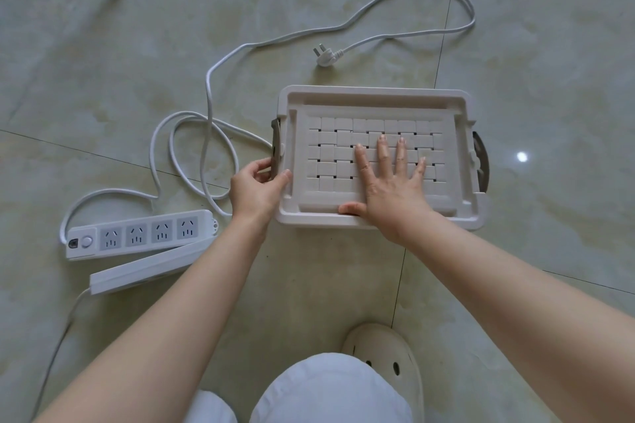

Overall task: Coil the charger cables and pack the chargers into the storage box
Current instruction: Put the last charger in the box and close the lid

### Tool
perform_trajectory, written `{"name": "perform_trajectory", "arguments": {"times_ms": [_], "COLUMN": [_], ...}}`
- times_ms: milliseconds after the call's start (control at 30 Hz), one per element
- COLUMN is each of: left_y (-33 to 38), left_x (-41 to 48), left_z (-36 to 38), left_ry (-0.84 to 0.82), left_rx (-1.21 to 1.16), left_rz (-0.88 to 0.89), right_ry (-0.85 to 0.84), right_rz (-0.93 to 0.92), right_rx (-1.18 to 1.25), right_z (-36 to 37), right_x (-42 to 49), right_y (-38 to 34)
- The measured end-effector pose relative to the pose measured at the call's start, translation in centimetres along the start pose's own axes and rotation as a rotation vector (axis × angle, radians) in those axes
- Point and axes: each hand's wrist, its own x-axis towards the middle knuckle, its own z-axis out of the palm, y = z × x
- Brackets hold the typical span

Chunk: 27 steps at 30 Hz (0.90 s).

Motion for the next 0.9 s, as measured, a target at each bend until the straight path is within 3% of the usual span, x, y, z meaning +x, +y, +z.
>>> {"name": "perform_trajectory", "arguments": {"times_ms": [200,400,467,633,900], "left_y": [0.3,0.7,0.7,2.2,3.5], "left_x": [-1.0,-1.1,-0.7,0.7,2.7], "left_z": [0.8,0.8,0.5,-0.7,-1.9], "left_ry": [0.129,0.137,0.077,-0.215,-0.406], "left_rx": [0.438,0.539,0.442,-0.129,-0.205], "left_rz": [0.278,0.314,0.233,-0.236,-0.324], "right_ry": [-0.001,0.0,0.002,0.005,0.018], "right_rz": [0.001,0.001,0.001,0.004,-0.004], "right_rx": [-0.007,-0.008,-0.005,-0.007,-0.017], "right_z": [-0.1,-0.1,0.0,0.0,0.1], "right_x": [0.0,0.1,0.1,0.2,0.4], "right_y": [-0.1,-0.1,-0.1,-0.2,-0.1]}}
